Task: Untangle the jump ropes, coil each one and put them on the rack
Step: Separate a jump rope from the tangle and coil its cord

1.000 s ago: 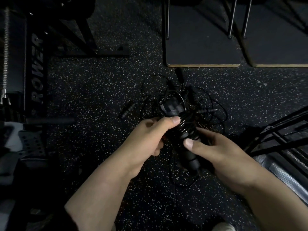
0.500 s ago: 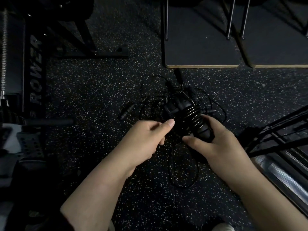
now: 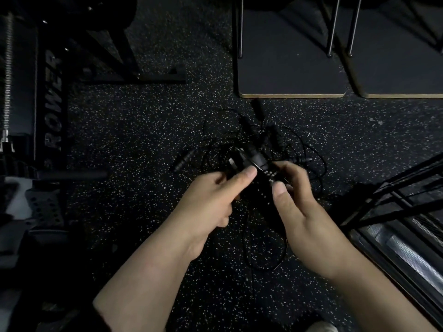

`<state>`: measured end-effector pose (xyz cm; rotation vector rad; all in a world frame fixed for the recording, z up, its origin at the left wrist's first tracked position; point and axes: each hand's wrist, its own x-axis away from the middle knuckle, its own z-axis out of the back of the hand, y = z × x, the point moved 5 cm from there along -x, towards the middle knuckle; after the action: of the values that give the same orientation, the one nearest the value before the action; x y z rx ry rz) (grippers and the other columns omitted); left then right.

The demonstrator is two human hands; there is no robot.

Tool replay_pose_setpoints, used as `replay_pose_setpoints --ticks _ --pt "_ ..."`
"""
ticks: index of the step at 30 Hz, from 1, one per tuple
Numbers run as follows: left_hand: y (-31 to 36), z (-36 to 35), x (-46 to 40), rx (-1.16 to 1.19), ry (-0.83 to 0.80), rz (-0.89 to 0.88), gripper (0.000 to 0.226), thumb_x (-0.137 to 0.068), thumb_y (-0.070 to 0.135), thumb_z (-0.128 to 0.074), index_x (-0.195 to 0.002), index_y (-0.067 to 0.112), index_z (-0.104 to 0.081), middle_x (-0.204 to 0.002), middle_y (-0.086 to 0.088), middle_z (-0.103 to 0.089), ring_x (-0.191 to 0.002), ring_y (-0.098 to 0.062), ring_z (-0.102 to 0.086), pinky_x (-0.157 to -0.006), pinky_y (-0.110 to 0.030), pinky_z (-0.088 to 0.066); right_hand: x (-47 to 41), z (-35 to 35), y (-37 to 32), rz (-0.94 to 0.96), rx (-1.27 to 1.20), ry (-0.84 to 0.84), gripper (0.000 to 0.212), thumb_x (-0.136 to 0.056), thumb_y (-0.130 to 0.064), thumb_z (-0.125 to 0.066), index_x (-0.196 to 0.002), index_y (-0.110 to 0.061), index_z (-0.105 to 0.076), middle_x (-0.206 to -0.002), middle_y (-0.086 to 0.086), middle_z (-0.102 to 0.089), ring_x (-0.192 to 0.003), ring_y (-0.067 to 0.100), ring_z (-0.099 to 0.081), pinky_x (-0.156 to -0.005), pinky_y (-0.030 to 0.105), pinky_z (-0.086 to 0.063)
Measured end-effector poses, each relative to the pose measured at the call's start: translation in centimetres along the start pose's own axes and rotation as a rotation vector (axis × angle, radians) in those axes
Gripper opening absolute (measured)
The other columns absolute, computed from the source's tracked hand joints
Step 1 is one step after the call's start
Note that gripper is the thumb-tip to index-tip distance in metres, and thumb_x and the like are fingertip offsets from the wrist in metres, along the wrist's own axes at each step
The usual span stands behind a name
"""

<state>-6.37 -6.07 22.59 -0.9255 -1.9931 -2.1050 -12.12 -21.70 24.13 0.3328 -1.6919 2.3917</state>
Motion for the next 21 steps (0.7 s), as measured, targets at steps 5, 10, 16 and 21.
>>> replay_pose_setpoints --ticks 5,10,16,21 --pt "0.2 -0.4 0.2 -0.027 -0.056 0.001 0.045 -0.081 0.066 -0.069 -0.100 0.025 -0.077 -0.057 0.011 -0.035 -0.051 -0.008 -0.029 -0.052 -0.023 -0.032 -0.6 0.5 1.3 -0.179 -0.386 -0.020 0.069 -0.075 -0.066 -0.077 -0.134 -0.040 -0.053 -0.111 -0.007 -0.077 -0.101 0.015 -0.074 -0.094 0.046 -0.056" --pt "0.1 -0.7 0.5 -0.107 -0.100 0.028 0.050 -0.084 0.069 -0.065 -0.097 0.022 -0.074 -0.060 0.003 -0.032 -0.054 -0.012 -0.031 -0.061 -0.027 -0.038 -0.3 0.8 1.0 -0.250 -0.461 -0.129 0.054 -0.078 -0.046 -0.085 -0.115 -0.010 -0.067 -0.090 0.022 -0.069 -0.062 0.026 -0.067 -0.059 0.042 -0.055" --pt "0.5 -0.7 0.6 -0.218 -0.126 0.068 0.038 -0.101 0.050 -0.049 -0.082 0.025 -0.070 -0.062 0.001 -0.057 -0.054 -0.015 -0.041 -0.054 -0.027 -0.038 -0.1 1.7 -0.3 -0.086 -0.093 0.100 0.031 -0.080 -0.043 -0.082 -0.104 -0.038 -0.063 -0.085 -0.013 -0.077 -0.075 0.002 -0.073 -0.062 0.014 -0.053" --pt "0.4 -0.3 0.4 -0.320 -0.093 0.077 0.038 -0.104 0.039 -0.046 -0.082 0.015 -0.066 -0.066 0.002 -0.064 -0.048 -0.014 -0.040 -0.055 -0.033 -0.040 -0.4 1.8 0.6 -0.077 0.286 0.231 0.073 -0.069 -0.065 -0.079 -0.131 -0.047 -0.045 -0.114 -0.023 -0.061 -0.094 0.000 -0.062 -0.071 0.018 -0.049"
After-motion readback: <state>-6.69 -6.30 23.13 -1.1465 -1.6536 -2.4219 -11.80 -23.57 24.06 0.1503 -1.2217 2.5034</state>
